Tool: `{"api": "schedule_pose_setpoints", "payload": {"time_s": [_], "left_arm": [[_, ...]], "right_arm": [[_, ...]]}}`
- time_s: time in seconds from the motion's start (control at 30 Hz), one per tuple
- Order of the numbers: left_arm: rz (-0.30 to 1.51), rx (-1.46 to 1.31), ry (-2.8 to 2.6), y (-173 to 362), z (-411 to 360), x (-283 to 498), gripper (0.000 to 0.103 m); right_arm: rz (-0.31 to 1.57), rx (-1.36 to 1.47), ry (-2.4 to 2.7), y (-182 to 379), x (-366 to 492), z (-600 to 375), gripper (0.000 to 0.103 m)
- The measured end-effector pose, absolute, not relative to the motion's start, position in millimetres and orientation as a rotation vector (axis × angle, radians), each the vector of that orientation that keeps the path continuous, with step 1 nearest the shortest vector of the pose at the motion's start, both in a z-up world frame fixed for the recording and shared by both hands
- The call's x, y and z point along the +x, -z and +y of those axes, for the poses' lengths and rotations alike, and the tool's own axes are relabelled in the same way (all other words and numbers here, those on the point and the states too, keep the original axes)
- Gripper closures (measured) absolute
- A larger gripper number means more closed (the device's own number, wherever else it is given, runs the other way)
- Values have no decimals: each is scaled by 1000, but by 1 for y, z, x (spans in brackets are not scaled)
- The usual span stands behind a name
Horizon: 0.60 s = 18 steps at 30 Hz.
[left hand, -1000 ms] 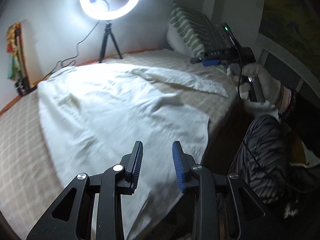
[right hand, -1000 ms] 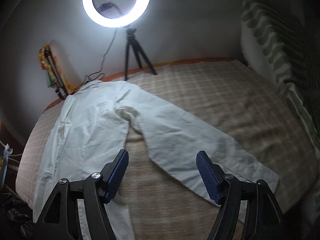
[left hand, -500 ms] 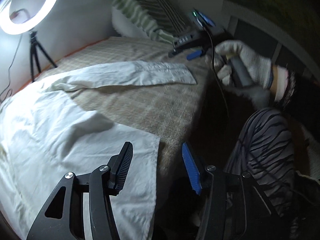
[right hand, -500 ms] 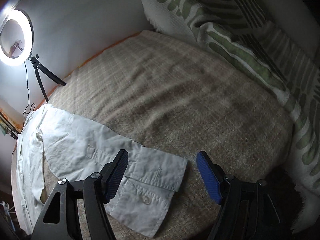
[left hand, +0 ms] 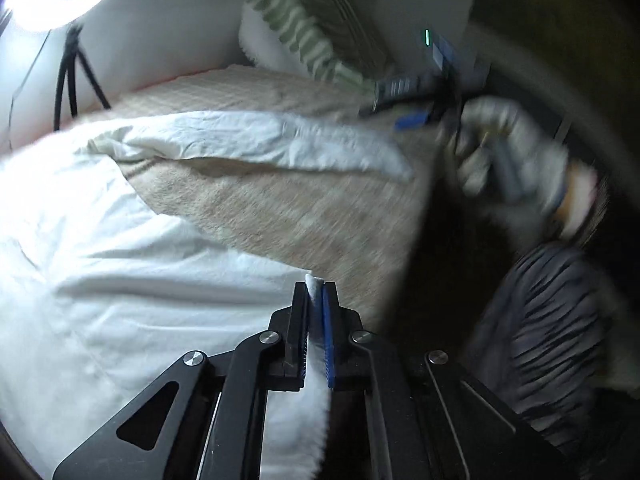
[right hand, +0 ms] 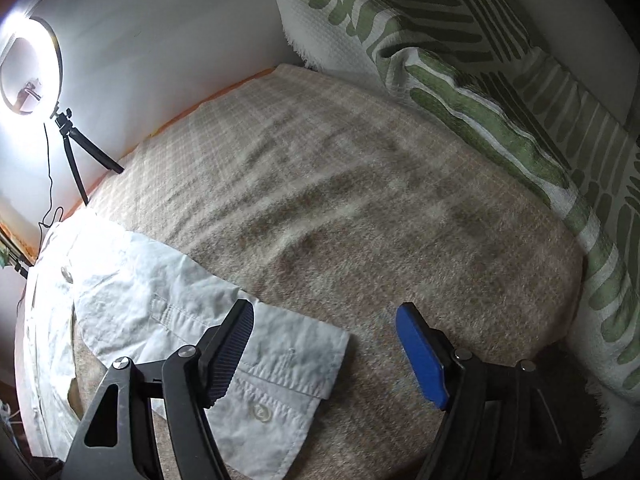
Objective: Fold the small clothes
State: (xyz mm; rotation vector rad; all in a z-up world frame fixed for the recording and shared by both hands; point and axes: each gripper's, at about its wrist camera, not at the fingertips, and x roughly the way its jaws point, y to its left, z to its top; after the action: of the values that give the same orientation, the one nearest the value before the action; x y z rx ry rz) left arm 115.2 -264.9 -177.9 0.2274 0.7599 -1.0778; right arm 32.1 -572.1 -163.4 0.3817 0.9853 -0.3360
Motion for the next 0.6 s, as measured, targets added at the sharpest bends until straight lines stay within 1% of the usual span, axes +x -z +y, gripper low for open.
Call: {"api": "schedule_pose_setpoints", "payload": {"time_s": [0.03, 0.1, 0.13, 0.17, 0.2, 0.27, 0.37, 0.43, 0.47, 0.5, 0.6], "left_arm": [[763, 197, 1098, 177, -263, 116, 98], [779, 255, 1092, 183, -268, 117, 98], [805, 283, 1090, 187, -271, 117, 95], [821, 301, 1090, 190, -274, 115, 89], [811, 300, 1106, 187, -273, 111, 86], [802, 345, 1131, 182, -277, 100, 82], [756, 399, 1151, 168, -278, 82, 82], [732, 423, 1138, 160, -276, 77, 82], [727, 427, 1123, 155, -273, 76, 81], [725, 420, 1115, 151, -270, 77, 81], [712, 401, 1061, 140, -252, 82, 81]], "right_arm": [[986, 379, 333, 164, 32, -572, 25], [992, 368, 336, 168, 34, -572, 23], [1001, 363, 336, 171, 36, -571, 23], [1010, 359, 338, 174, 37, -571, 23], [1016, 360, 338, 176, 39, -570, 23], [1018, 368, 331, 180, 39, -570, 21], [1010, 373, 313, 180, 40, -570, 21], [1009, 392, 314, 180, 40, -572, 24], [1009, 402, 333, 179, 39, -575, 28], [1002, 418, 350, 179, 37, -578, 30], [995, 487, 354, 178, 32, -587, 30]]}}
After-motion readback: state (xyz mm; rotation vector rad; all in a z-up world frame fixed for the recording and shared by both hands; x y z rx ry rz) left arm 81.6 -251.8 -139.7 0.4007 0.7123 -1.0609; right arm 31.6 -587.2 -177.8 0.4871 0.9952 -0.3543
